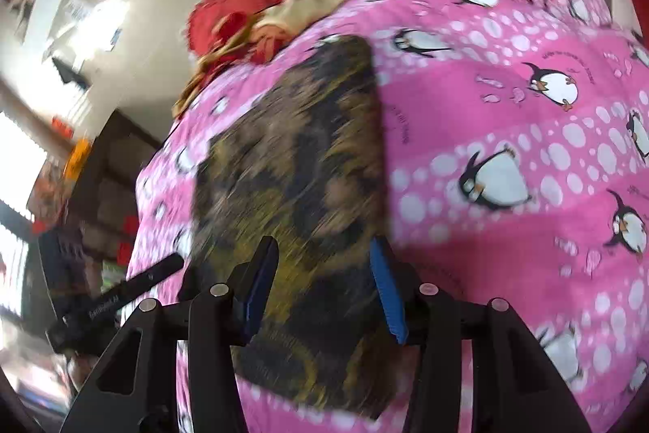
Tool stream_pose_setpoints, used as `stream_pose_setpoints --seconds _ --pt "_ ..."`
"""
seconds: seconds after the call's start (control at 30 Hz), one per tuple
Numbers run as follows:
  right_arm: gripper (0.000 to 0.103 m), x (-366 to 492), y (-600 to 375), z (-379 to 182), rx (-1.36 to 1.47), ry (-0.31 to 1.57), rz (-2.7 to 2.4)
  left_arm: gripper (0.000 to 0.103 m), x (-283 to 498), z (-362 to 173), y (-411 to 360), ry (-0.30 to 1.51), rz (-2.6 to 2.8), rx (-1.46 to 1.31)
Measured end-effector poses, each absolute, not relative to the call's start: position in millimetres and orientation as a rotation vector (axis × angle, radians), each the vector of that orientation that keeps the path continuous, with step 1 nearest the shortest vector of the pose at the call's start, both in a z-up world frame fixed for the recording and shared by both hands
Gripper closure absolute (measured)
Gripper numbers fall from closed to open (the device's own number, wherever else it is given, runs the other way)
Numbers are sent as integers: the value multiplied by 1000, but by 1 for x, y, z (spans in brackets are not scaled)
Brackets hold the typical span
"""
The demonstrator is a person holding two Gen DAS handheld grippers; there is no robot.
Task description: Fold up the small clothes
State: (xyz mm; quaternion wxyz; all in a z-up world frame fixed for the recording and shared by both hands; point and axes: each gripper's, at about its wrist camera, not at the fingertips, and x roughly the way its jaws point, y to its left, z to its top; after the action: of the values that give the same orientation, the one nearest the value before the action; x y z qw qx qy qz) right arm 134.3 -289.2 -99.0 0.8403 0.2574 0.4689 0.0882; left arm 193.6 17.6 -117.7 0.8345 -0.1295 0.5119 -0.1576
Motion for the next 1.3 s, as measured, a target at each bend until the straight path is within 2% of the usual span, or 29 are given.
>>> stream_pose_setpoints --seconds 0.03,0.1,0.13,0.17,0.2,0.37,0.43,0.47,0.53,0.6,0.7,0.73,0.83,0.97,1.03,1.1,1.17,1.2,1.3 --pt "72 142 -295 -105 567 1001 180 76 199 -127 17 1108 -323 -276" --pt "72 161 -305 -123 612 1041 159 79 206 -139 16 1138 -323 -289" --pt "81 169 -307 -133 635 1066 167 81 205 -138 16 1131 -323 -283" --pt "95 175 -305 -140 644 1084 210 82 204 -136 14 1125 -323 -269" --pt "99 178 -303 -142 624 1097 216 83 204 -134 12 1116 -322 -245" --pt "98 176 -295 -129 537 1076 180 84 202 -130 10 1101 -315 -224" --pt "94 172 -294 -122 530 1056 165 84 200 -127 8 1090 -314 -209" --pt "91 170 -293 -119 527 1048 155 84 199 -127 8 1086 -313 -205" --pt "71 166 -293 -113 542 1038 156 84 198 -126 9 1084 -313 -209" --pt "69 163 -288 -111 538 1041 159 84 198 -127 9 1083 -314 -211" --pt "70 162 -281 -123 505 1092 147 84 198 -128 9 1082 -314 -207" --pt "85 162 -280 -128 500 1111 144 84 198 -128 9 1084 -315 -206" --pt "93 158 -280 -130 501 1110 137 84 193 -123 11 1076 -313 -203" --pt "92 144 -276 -113 451 1059 108 83 171 -108 21 1033 -321 -212" --pt "73 132 -277 -109 442 1042 108 75 154 -110 28 1027 -324 -241" --pt "69 116 -278 -114 459 1043 103 75 146 -122 25 1056 -321 -227" --pt "74 110 -273 -128 439 1091 132 74 145 -137 19 1099 -331 -200" --pt "87 109 -268 -137 415 1121 143 74 144 -137 19 1095 -323 -208" --pt "88 107 -270 -133 430 1105 123 79 143 -121 19 1074 -306 -216"
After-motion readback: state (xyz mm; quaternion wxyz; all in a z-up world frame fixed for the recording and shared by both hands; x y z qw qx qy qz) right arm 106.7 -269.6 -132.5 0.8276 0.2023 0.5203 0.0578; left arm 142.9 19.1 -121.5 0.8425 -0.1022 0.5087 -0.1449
